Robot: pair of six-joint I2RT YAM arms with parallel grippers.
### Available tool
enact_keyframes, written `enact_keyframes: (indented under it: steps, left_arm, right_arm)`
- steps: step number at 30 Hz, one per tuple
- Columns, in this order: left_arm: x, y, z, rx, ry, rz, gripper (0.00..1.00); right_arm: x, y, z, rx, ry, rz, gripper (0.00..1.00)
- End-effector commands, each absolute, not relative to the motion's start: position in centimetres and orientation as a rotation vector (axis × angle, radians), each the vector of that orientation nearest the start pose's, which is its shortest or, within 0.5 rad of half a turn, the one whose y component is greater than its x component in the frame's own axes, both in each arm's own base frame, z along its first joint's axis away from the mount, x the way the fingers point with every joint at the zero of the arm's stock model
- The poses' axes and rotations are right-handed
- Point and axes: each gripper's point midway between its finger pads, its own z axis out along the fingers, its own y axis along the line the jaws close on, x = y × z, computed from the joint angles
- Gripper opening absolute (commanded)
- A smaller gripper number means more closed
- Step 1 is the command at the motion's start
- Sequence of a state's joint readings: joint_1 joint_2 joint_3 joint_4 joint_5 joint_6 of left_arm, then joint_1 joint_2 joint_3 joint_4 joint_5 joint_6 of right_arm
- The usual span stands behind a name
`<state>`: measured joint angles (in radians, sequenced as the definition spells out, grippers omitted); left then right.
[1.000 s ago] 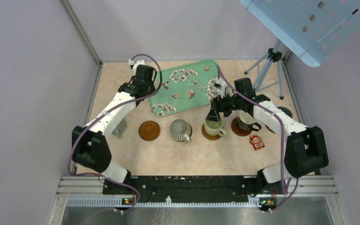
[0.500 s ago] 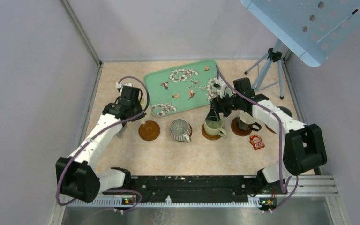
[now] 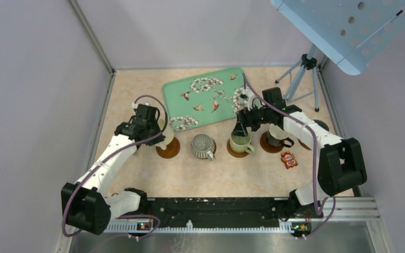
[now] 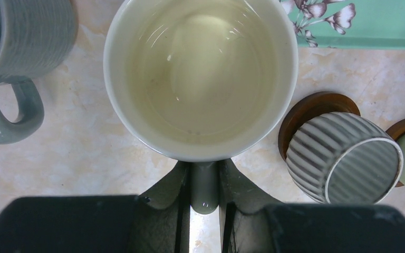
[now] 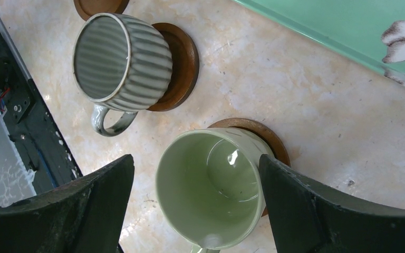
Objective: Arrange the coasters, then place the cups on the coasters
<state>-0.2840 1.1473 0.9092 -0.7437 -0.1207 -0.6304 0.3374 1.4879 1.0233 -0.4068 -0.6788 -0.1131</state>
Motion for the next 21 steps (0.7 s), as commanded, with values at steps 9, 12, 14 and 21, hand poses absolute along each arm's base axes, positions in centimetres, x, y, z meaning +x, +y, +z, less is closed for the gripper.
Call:
enact_keyframes:
  steps: [9, 12, 14, 21]
  left_arm:
    - [26.5, -8.7, 13.0, -0.479, 2.438, -0.281, 0.00]
    - [26.6, -9.0, 13.2, -0.472, 2.434, -0.295, 0.00]
    - [26.8, -9.1, 13.4, -0.465, 2.429, -0.299, 0.00]
    - [26.8, -9.8, 13.9, -0.418, 2.434, -0.308, 0.00]
  right_arm:
    - [30.6, 21.9, 14.4, -0.845, 2.192, 0.923, 0.87]
    - [30.5, 21.9, 14.3, -0.846, 2.195, 0.924, 0.87]
    - [30.5, 21.9, 14.3, -0.846, 2.196, 0.924, 0.87]
    - [30.6, 21.8, 14.3, -0.845, 2.195, 0.921, 0.87]
